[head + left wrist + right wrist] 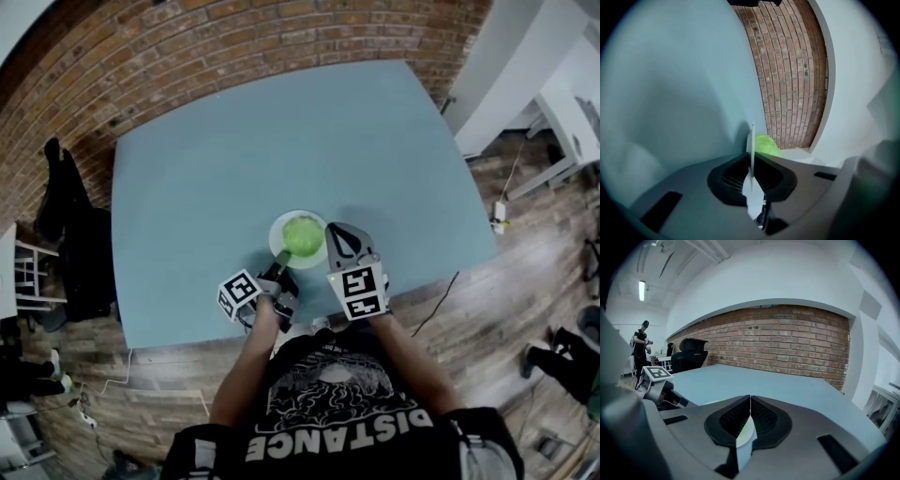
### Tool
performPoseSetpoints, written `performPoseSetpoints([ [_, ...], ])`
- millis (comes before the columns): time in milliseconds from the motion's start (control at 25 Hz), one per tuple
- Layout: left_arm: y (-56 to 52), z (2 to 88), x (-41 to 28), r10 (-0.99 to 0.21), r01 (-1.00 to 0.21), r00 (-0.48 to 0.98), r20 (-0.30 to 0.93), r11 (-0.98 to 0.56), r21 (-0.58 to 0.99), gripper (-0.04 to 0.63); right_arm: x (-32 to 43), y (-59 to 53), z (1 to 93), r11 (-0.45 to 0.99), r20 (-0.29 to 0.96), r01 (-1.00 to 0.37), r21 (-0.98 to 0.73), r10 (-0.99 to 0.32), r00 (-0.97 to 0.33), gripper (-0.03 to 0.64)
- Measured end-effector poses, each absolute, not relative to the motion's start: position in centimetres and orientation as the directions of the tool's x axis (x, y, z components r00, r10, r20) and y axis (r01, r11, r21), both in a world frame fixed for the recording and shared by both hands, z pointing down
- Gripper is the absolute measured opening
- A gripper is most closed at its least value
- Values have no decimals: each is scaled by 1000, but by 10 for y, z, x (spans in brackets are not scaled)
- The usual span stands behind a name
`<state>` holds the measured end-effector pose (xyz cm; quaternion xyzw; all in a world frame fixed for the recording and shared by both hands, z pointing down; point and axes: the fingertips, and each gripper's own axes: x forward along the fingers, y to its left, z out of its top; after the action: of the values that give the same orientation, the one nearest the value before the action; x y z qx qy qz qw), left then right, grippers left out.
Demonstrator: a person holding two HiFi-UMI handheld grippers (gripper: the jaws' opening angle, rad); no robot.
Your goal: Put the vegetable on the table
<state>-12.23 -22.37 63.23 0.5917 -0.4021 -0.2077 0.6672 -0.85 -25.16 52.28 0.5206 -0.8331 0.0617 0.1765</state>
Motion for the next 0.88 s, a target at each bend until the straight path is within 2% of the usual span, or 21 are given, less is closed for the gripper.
performPoseSetpoints([
  [440, -228, 640, -127, -767, -201, 548, 334, 267, 943, 23, -11, -254, 528, 464, 371, -882, 79, -835, -406, 9],
  [880, -230, 646, -131, -719, -380, 515, 466, 295, 877, 23, -8, -247, 533, 466, 383, -880, 89, -832, -401, 9],
])
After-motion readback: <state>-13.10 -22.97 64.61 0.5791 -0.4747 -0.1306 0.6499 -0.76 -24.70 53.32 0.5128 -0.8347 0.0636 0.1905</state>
